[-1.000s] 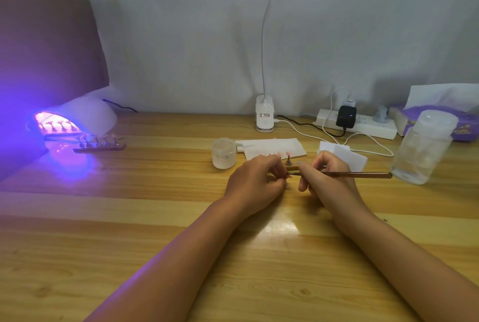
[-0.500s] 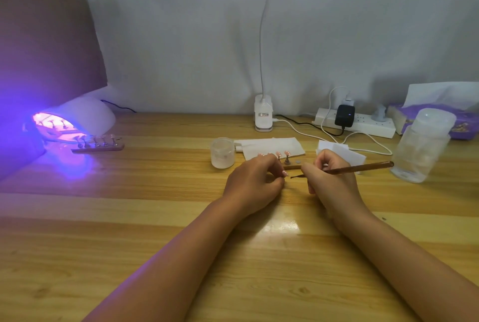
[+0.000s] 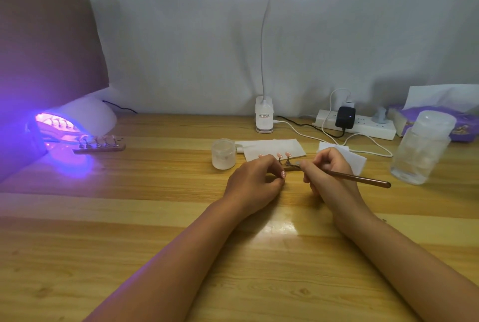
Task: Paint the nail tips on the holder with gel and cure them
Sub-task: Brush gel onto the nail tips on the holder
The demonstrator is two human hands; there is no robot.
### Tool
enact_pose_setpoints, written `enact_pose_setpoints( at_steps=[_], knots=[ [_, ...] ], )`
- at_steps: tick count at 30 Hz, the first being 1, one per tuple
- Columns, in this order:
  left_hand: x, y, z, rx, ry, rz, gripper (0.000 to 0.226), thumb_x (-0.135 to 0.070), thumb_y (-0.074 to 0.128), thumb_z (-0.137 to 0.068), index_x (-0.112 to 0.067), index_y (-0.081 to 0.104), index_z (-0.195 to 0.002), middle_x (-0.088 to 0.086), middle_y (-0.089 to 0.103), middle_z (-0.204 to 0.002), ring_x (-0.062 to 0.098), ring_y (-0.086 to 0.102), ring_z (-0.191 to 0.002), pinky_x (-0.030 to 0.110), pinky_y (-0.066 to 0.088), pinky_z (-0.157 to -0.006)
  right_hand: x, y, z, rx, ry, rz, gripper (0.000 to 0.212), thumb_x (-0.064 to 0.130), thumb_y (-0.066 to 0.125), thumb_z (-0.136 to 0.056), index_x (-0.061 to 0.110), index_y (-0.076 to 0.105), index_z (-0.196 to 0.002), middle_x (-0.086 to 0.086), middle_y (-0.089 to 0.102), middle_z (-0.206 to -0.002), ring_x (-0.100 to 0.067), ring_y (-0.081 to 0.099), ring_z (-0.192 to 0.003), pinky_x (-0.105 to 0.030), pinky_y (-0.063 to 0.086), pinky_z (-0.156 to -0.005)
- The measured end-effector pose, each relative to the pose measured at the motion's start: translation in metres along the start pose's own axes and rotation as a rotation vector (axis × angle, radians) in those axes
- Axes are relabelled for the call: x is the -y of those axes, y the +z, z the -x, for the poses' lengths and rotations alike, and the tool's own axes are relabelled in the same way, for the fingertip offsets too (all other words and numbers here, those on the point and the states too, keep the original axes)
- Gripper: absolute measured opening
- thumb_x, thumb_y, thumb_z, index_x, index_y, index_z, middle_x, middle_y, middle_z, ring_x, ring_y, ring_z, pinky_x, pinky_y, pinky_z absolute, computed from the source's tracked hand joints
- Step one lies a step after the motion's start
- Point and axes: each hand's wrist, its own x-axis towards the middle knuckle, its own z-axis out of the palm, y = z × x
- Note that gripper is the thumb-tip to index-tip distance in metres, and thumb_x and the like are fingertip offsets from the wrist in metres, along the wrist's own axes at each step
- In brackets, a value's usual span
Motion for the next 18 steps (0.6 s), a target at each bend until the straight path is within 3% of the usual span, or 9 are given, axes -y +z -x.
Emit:
enact_pose_setpoints(
  at_steps=[3, 8, 13, 16, 18],
  knots=[
    [-0.0008, -0.0002, 0.0001, 0.001, 0.0, 0.008, 0.011, -0.023, 0.066, -0.091, -0.033, 0.06, -0.09, -0.014, 0.067, -0.101, 0.004, 0.059, -0.09, 0.031, 0.05, -0.077, -0.0009, 0.0, -0.0009, 0.02, -0.004, 0.038, 0.015, 0.02, 0.065, -0.09, 0.017, 0.051, -0.09, -0.011, 0.058, -0.079, -0.017, 0.052, -0.069, -0.034, 0.043, -0.061],
    [-0.0022, -0.0001, -0.0009, 0.001, 0.0, -0.008, 0.013, -0.023, 0.067, -0.091, -0.033, 0.059, -0.089, -0.011, 0.067, -0.104, 0.007, 0.061, -0.098, 0.032, 0.051, -0.08, -0.0022, 0.0008, -0.0012, 0.034, 0.022, 0.053, 0.014, 0.024, 0.061, -0.092, 0.014, 0.056, -0.085, -0.004, 0.055, -0.07, -0.015, 0.048, -0.063, -0.032, 0.041, -0.058],
    [-0.0023, 0.0, -0.0008, -0.002, 0.017, -0.002, 0.013, -0.022, 0.068, -0.09, -0.033, 0.06, -0.089, -0.011, 0.067, -0.104, 0.007, 0.062, -0.097, 0.033, 0.052, -0.08, -0.0001, 0.0023, -0.0003, -0.016, 0.026, 0.07, 0.032, 0.044, 0.054, -0.095, 0.015, 0.057, -0.081, 0.005, 0.057, -0.057, -0.006, 0.051, -0.05, -0.023, 0.042, -0.048],
    [-0.0018, -0.0004, -0.0006, -0.016, 0.026, 0.016, 0.017, -0.021, 0.068, -0.088, -0.034, 0.059, -0.086, -0.013, 0.069, -0.1, 0.007, 0.064, -0.101, 0.039, 0.053, -0.083, 0.0005, 0.0006, 0.0006, -0.002, 0.022, 0.005, 0.027, 0.035, 0.06, -0.094, 0.011, 0.053, -0.086, 0.003, 0.054, -0.05, -0.004, 0.046, -0.04, -0.017, 0.038, -0.039],
    [-0.0017, -0.0002, -0.0002, -0.018, 0.033, 0.011, 0.018, -0.02, 0.068, -0.087, -0.035, 0.059, -0.085, -0.013, 0.069, -0.098, 0.006, 0.064, -0.1, 0.041, 0.053, -0.082, -0.0003, -0.0002, 0.0005, 0.016, 0.019, -0.017, 0.019, 0.025, 0.064, -0.092, 0.011, 0.051, -0.089, 0.001, 0.056, -0.052, -0.004, 0.048, -0.042, -0.02, 0.039, -0.04]
  ],
)
